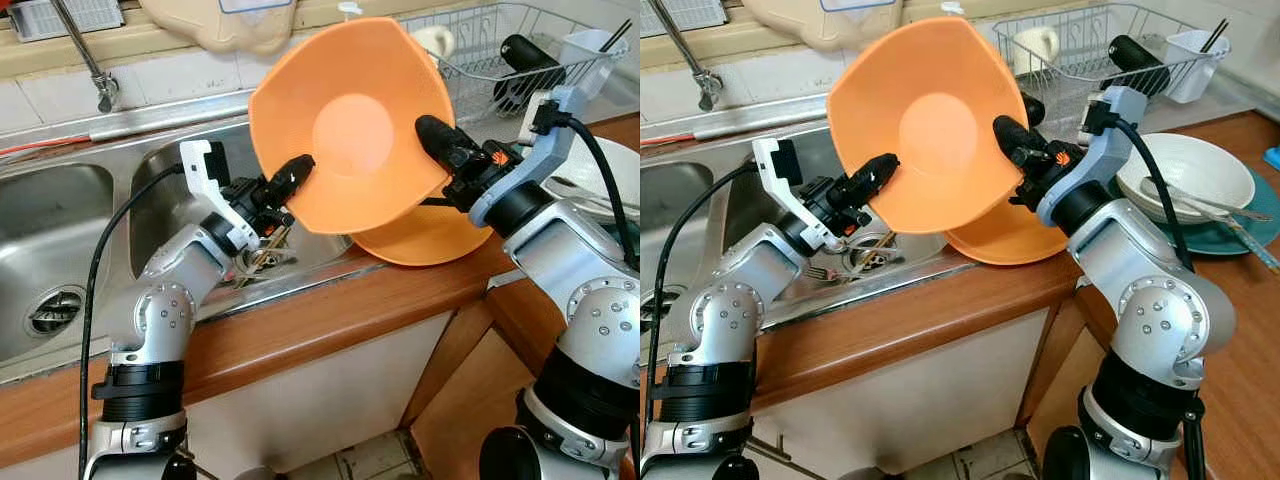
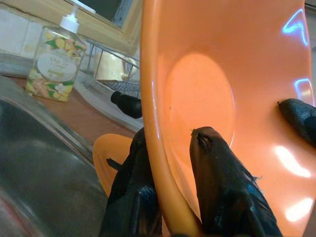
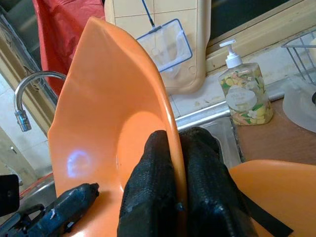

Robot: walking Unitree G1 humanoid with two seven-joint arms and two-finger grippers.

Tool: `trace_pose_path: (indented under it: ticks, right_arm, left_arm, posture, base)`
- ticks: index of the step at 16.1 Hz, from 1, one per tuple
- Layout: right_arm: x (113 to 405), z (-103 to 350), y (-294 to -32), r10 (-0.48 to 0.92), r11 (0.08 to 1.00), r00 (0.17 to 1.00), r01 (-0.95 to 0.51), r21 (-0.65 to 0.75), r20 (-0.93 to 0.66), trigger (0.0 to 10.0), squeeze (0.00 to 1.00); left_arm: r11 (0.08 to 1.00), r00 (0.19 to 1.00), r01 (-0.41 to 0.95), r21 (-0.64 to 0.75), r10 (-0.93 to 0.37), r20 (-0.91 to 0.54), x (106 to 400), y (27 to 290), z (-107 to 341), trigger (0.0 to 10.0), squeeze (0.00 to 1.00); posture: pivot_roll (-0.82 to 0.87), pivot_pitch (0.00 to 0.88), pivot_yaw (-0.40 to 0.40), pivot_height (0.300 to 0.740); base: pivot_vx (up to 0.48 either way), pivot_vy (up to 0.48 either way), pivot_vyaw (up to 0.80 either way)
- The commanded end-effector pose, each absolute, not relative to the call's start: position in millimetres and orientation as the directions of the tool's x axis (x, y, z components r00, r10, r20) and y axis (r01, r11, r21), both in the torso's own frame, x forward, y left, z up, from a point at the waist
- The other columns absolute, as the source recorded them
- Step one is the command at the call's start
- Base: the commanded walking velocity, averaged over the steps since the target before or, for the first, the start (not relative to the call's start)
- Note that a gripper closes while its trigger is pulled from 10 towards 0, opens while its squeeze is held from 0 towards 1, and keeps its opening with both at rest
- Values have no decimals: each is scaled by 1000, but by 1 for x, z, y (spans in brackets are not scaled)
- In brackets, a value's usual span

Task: Kitchen organization

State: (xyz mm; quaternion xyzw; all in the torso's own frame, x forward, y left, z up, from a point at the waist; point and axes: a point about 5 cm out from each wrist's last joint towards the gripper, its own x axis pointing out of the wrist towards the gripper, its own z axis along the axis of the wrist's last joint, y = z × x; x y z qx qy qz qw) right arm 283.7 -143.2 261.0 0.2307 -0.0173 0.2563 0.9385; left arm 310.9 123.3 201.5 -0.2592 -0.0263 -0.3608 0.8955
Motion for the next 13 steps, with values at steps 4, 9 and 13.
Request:
trace_pose_path:
  ticks: [4, 9, 13]
  right_arm:
    - [283, 267, -143, 463, 759, 865, -499, 418, 194, 0, 0]
    - [284, 264, -143, 455, 786, 874, -484, 386, 169, 10000, 0]
    - [284, 263, -143, 457, 796, 876, -480, 368, 154, 10000, 965]
  left_arm:
    - [597, 719, 679, -428, -658, 223, 311, 119, 203, 0, 0]
    - [617, 737, 662, -426, -638, 222, 314, 120, 203, 0, 0]
    - [650, 777, 621, -438, -586, 230, 319, 127, 203, 0, 0]
  posture:
    - [-171, 0, 105, 740]
    - [-172, 0, 105, 740]
    - [-172, 0, 103, 740]
  base:
    - [0, 0, 0]
    - [0, 0, 0]
    - [0, 0, 0]
